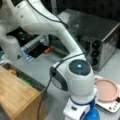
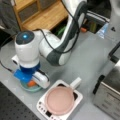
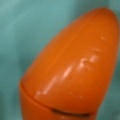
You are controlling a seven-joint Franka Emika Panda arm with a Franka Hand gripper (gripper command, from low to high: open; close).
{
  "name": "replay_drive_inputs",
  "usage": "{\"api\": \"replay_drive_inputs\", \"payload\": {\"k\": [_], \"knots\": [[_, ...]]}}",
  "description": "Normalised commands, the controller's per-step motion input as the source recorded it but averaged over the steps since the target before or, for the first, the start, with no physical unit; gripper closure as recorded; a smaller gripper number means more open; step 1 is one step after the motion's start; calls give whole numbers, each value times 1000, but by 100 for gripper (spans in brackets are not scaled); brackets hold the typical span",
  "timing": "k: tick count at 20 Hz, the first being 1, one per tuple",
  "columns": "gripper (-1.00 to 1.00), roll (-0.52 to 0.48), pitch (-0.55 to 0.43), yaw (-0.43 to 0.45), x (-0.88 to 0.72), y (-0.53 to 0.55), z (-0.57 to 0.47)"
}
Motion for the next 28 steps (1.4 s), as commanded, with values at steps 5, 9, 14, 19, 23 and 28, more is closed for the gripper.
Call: {"api": "replay_drive_inputs", "payload": {"k": [5, 9, 14, 19, 23, 28], "knots": [[100, 9, -42, -2, -66, 137, -399], [100, 21, -15, -5, -47, 170, -430], [100, 18, -28, -20, 8, 159, -259], [100, 17, -20, -33, 3, 114, -190], [100, 6, -12, -44, -16, 70, -123], [100, -3, 48, -47, -72, 67, 76]]}}
